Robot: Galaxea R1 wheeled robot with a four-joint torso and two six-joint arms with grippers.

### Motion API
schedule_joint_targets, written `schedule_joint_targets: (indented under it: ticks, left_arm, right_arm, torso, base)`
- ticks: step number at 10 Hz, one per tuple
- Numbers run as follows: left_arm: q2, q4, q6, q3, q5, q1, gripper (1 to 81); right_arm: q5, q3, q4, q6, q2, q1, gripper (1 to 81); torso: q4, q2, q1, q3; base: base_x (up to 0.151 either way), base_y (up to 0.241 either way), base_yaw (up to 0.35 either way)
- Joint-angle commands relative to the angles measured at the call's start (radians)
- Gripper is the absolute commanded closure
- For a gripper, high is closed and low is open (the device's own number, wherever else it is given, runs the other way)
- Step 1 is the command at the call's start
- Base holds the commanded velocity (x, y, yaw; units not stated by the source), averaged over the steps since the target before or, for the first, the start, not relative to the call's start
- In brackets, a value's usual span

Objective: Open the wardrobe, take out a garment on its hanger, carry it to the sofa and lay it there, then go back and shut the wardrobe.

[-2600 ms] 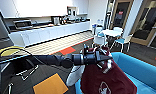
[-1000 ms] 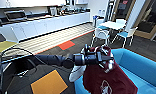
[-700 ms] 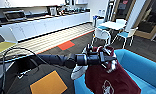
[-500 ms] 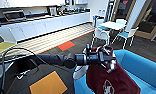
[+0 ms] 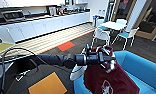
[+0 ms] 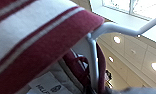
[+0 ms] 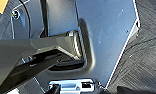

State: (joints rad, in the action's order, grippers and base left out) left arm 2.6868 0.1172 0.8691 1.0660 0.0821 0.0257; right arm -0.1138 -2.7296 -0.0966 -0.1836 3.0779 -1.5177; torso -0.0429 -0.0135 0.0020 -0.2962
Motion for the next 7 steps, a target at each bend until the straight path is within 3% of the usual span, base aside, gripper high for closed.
schedule_joint_targets:
  ticks: [1, 4, 7]
  left_arm:
    - [0.007, 0.038, -0.01, -0.021, 0.09, -0.161, 81.1]
    - [0.009, 0.044, -0.01, -0.021, 0.09, -0.149, 81.1]
    - [0.009, 0.044, -0.012, -0.015, 0.09, -0.132, 81.1]
  right_arm:
    - [0.06, 0.005, 0.006, 0.001, 0.003, 0.009, 1.0]
    - [0.06, 0.005, 0.006, 0.001, 0.003, 0.01, 1.0]
    - [0.06, 0.005, 0.006, 0.001, 0.004, 0.01, 1.0]
  torso:
    - [0.0, 0.0, 0.0, 0.0]
    - [0.0, 0.0, 0.0, 0.0]
    - [0.0, 0.001, 0.001, -0.001]
  base:
    - [0.081, 0.0, 0.0]
    - [0.08, 0.0, 0.0]
    - [0.0, 0.0, 0.0]
